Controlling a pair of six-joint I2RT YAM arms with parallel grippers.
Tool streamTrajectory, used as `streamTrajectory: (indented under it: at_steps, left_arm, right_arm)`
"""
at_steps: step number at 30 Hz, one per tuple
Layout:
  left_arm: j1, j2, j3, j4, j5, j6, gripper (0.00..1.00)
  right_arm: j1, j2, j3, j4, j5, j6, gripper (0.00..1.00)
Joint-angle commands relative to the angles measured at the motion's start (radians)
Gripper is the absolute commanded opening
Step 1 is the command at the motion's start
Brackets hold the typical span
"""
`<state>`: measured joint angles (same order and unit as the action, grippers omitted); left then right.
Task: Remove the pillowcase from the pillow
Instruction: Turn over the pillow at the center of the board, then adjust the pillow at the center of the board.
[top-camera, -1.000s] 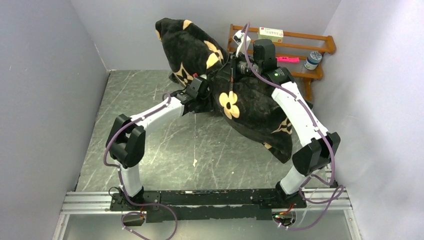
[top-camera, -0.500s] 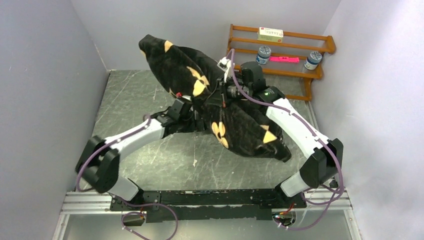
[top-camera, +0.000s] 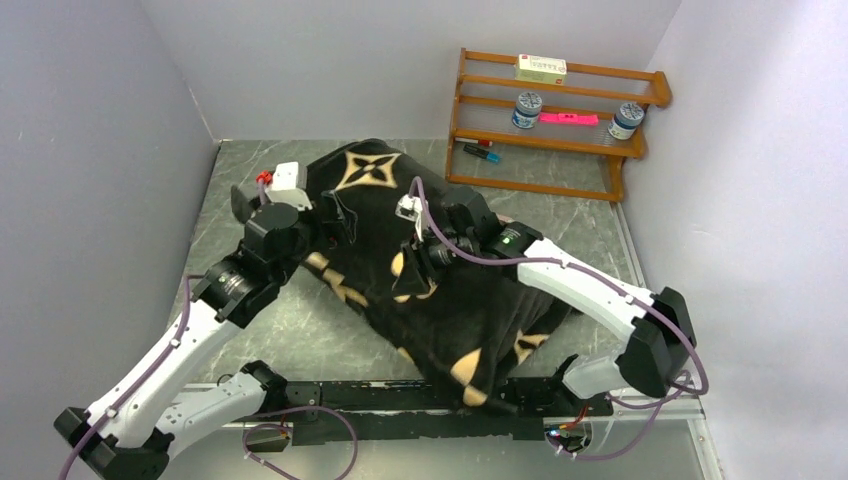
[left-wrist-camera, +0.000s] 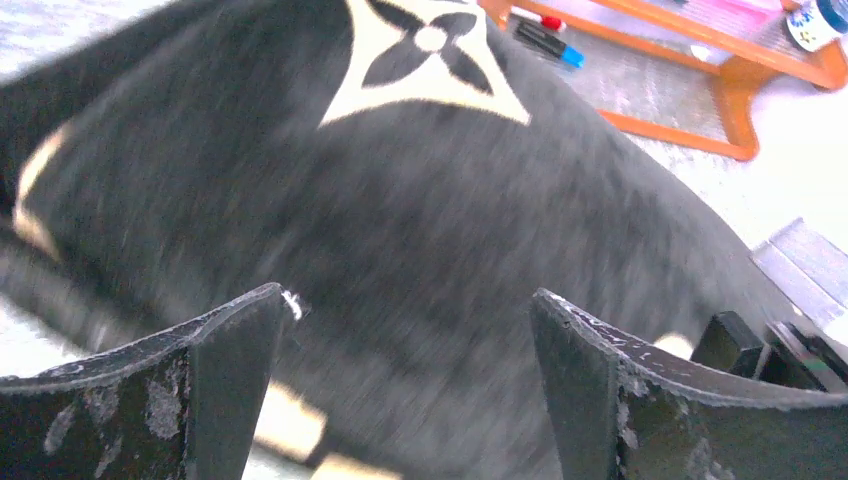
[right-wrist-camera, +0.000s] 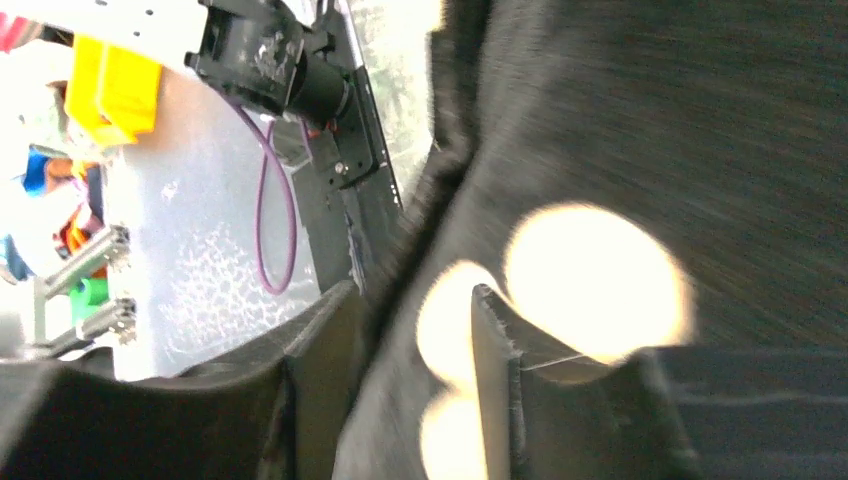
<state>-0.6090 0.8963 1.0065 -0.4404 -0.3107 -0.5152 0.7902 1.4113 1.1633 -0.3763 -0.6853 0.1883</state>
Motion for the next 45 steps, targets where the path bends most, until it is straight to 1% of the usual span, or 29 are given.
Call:
streamTrajectory:
  at_steps: [1, 3, 5, 11, 14, 15, 19, 24, 29, 33, 36, 38, 41, 43, 45]
  left_arm:
    - [0.002, -0.028, 0.035, -0.031, -0.111, 0.076, 0.97]
    - [0.002, -0.028, 0.04, -0.038, -0.117, 0.091, 0.96]
    - [0.002, -0.034, 0.031, -0.041, -0.124, 0.101, 0.97]
    - [0.002, -0.062, 0.002, -0.043, -0.133, 0.137, 0.96]
    - [0.002, -0.046, 0.033, -0.09, -0.123, 0.161, 0.97]
    - [0.002, -0.036, 0.048, -0.107, -0.115, 0.168, 0.97]
    - [0.008, 0.005, 0.077, -0.144, -0.067, 0.166, 0.97]
    - [0.041, 0.057, 0.11, -0.15, -0.032, 0.168, 0.97]
    - [0.145, 0.176, 0.215, -0.183, 0.096, 0.196, 0.97]
    - [0.266, 0.301, 0.278, -0.165, 0.217, 0.197, 0.97]
    - [0.331, 0.401, 0.346, -0.162, 0.247, 0.187, 0.97]
    - [0.358, 0.46, 0.406, -0.167, 0.275, 0.194, 0.97]
    - [0.366, 0.54, 0.501, -0.181, 0.247, 0.222, 0.97]
    - [0.369, 0.59, 0.563, -0.182, 0.23, 0.261, 0.97]
    - [0.371, 0.632, 0.6, -0.164, 0.264, 0.32, 0.97]
  right_arm:
    - [-0.002, -0.092, -0.031, 0.079, 0.02, 0.011, 0.58]
    - [-0.002, -0.113, -0.022, 0.074, 0.069, 0.008, 0.65]
    - [-0.002, -0.143, -0.021, 0.064, 0.152, 0.004, 0.7]
    - [-0.003, -0.276, -0.079, 0.058, 0.464, 0.06, 0.78]
    - [-0.003, -0.356, -0.122, 0.065, 0.603, 0.123, 0.96]
    - [-0.003, -0.391, -0.136, 0.066, 0.634, 0.145, 0.99]
    - [-0.003, -0.445, -0.163, 0.018, 0.771, 0.213, 1.0]
    - [-0.003, -0.435, -0.158, -0.085, 0.891, 0.287, 1.0]
    - [-0.003, -0.471, -0.186, -0.131, 0.923, 0.314, 1.0]
    - [-0.005, -0.494, -0.174, -0.244, 1.01, 0.326, 1.0]
    - [-0.005, -0.519, -0.188, -0.318, 1.05, 0.38, 1.0]
    - [-0.005, -0.544, -0.203, -0.354, 1.069, 0.44, 1.0]
    - [-0.005, -0.587, -0.232, -0.379, 1.07, 0.522, 1.0]
    - [-0.005, -0.606, -0.246, -0.397, 1.065, 0.558, 1.0]
    - [-0.005, -0.619, -0.255, -0.435, 1.093, 0.599, 1.0]
